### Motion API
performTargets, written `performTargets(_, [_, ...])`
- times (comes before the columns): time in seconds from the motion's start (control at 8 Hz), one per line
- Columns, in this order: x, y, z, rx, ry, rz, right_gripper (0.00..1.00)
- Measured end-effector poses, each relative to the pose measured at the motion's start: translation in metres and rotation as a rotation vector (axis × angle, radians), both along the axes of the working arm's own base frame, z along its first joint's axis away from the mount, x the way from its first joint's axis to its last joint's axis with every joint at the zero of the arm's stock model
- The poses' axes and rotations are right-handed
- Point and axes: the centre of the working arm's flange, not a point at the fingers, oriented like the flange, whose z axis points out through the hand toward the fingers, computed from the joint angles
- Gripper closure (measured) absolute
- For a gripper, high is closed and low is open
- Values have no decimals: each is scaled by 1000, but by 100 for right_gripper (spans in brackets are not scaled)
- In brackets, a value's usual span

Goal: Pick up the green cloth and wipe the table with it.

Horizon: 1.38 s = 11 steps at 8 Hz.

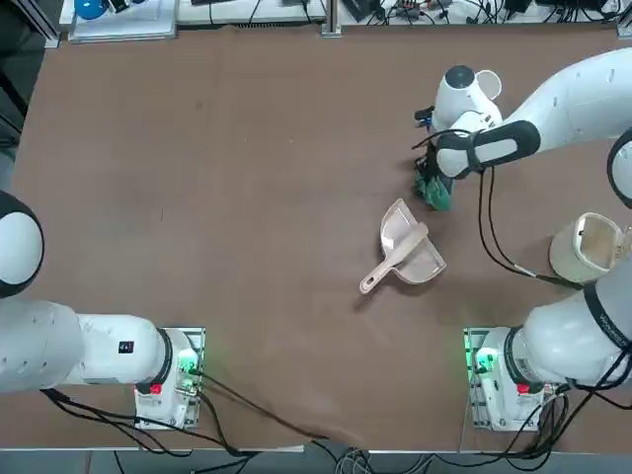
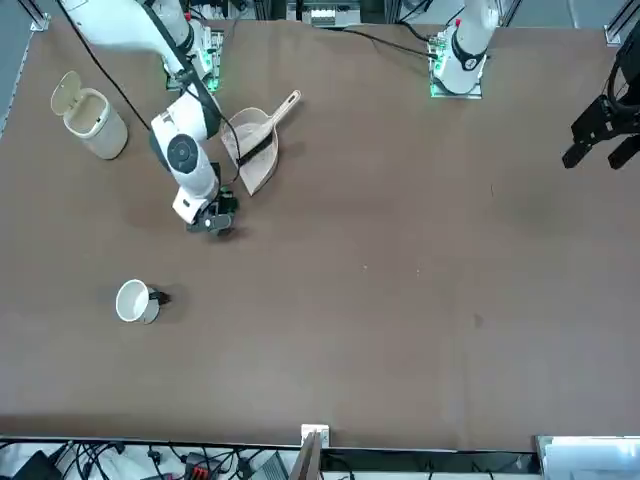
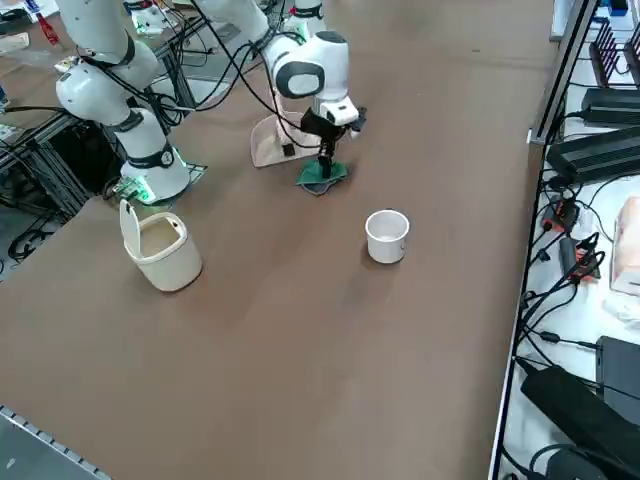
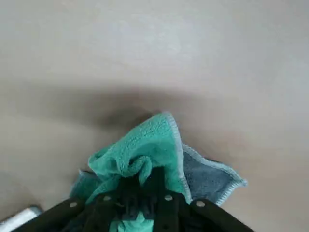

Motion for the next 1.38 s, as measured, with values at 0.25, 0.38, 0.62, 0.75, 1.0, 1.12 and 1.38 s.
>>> performTargets(0.25, [5,-9,-2,-3,30,43,95])
performTargets(0.38, [9,-23,-2,2,43,79,95])
performTargets(0.62, [25,-79,-2,13,63,146,95])
performTargets(0.75, [33,-111,-1,19,67,167,95])
performTargets(1.0, [38,-143,-2,21,70,173,95])
performTargets(1.12, [37,-141,-2,20,70,173,95])
performTargets(1.38, [37,-121,-1,10,57,126,95])
